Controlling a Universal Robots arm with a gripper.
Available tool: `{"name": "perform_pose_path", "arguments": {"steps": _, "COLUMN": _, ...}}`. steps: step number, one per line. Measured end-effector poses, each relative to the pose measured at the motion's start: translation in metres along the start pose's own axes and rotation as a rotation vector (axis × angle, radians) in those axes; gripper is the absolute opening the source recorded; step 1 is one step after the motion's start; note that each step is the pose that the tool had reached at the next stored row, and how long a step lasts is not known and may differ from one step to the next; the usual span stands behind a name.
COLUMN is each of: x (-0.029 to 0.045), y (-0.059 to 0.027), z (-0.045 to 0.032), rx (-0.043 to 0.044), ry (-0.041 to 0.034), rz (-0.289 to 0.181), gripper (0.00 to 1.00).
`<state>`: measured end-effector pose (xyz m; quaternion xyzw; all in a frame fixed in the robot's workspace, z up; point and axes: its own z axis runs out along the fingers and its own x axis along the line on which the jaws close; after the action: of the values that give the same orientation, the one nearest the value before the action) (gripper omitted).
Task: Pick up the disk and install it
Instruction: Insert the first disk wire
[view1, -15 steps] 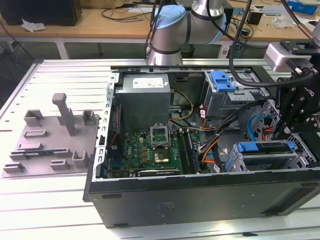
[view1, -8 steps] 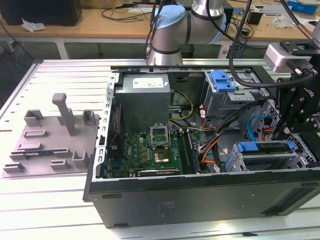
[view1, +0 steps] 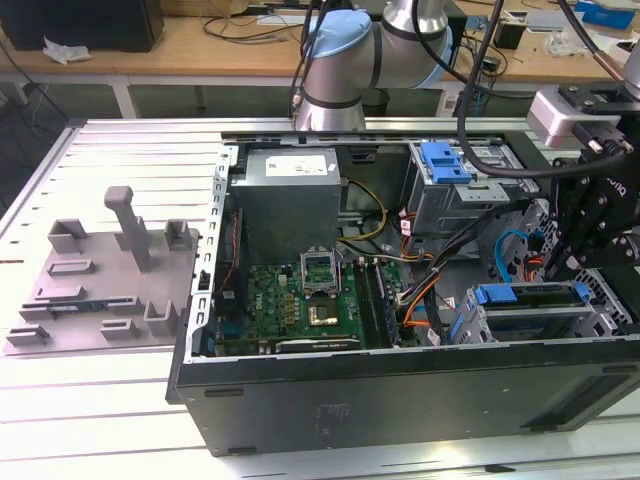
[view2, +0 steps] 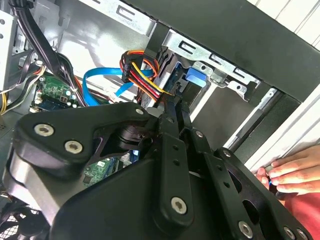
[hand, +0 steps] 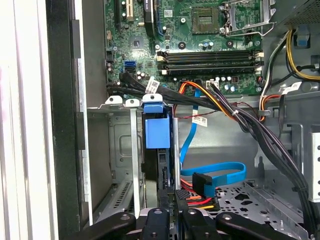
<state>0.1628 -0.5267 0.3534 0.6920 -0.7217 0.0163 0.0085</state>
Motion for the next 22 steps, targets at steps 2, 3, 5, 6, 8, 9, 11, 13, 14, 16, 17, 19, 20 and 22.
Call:
{"name": "perform_pose_path", "arguments": {"steps": 2, "x": 0.0000, "y": 0.0000, "z": 0.0005, "rx": 0.0000, "ry": 0.0000, "rz": 0.000, "gripper": 0.17}}
{"name": "perform_pose_path", "arguments": {"steps": 3, "x": 0.0000, "y": 0.0000, "z": 0.0007, "rx": 0.0000, "ry": 0.0000, "rz": 0.000, "gripper": 0.17}}
{"name": "perform_pose_path", "arguments": {"steps": 5, "x": 0.0000, "y": 0.0000, "z": 0.0010, "rx": 0.0000, "ry": -0.0001, "rz": -0.001, "gripper": 0.17}}
{"name": "perform_pose_path", "arguments": {"steps": 6, "x": -0.0001, "y": 0.0000, "z": 0.0011, "rx": 0.0000, "ry": -0.0001, "rz": -0.001, "gripper": 0.17}}
{"name": "perform_pose_path", "arguments": {"steps": 8, "x": -0.0001, "y": 0.0000, "z": 0.0014, "rx": 0.0000, "ry": 0.0000, "rz": -0.001, "gripper": 0.17}}
{"name": "perform_pose_path", "arguments": {"steps": 9, "x": -0.0001, "y": 0.0000, "z": 0.0016, "rx": 0.0001, "ry": 0.0000, "rz": -0.001, "gripper": 0.17}}
{"name": "perform_pose_path", "arguments": {"steps": 11, "x": -0.0001, "y": 0.0000, "z": 0.0018, "rx": 0.0000, "ry": -0.0001, "rz": -0.001, "gripper": 0.17}}
{"name": "perform_pose_path", "arguments": {"steps": 13, "x": -0.0001, "y": 0.0000, "z": 0.0022, "rx": 0.0000, "ry": -0.0001, "rz": -0.002, "gripper": 0.17}}
{"name": "perform_pose_path", "arguments": {"steps": 14, "x": -0.0001, "y": 0.0000, "z": 0.0023, "rx": 0.0000, "ry": 0.0000, "rz": -0.002, "gripper": 0.17}}
{"name": "perform_pose_path", "arguments": {"steps": 16, "x": -0.0001, "y": 0.0000, "z": 0.0027, "rx": 0.0000, "ry": 0.0000, "rz": -0.002, "gripper": 0.17}}
{"name": "perform_pose_path", "arguments": {"steps": 17, "x": -0.0001, "y": 0.0001, "z": 0.0030, "rx": 0.0000, "ry": -0.0001, "rz": -0.002, "gripper": 0.17}}
{"name": "perform_pose_path", "arguments": {"steps": 19, "x": -0.0001, "y": 0.0000, "z": 0.0036, "rx": 0.0001, "ry": -0.0001, "rz": -0.003, "gripper": 0.17}}
{"name": "perform_pose_path", "arguments": {"steps": 20, "x": -0.0001, "y": 0.0000, "z": 0.0037, "rx": 0.0001, "ry": 0.0000, "rz": -0.003, "gripper": 0.17}}
{"name": "perform_pose_path", "arguments": {"steps": 22, "x": 0.0001, "y": 0.0000, "z": 0.0042, "rx": 0.0001, "ry": 0.0000, "rz": -0.003, "gripper": 0.17}}
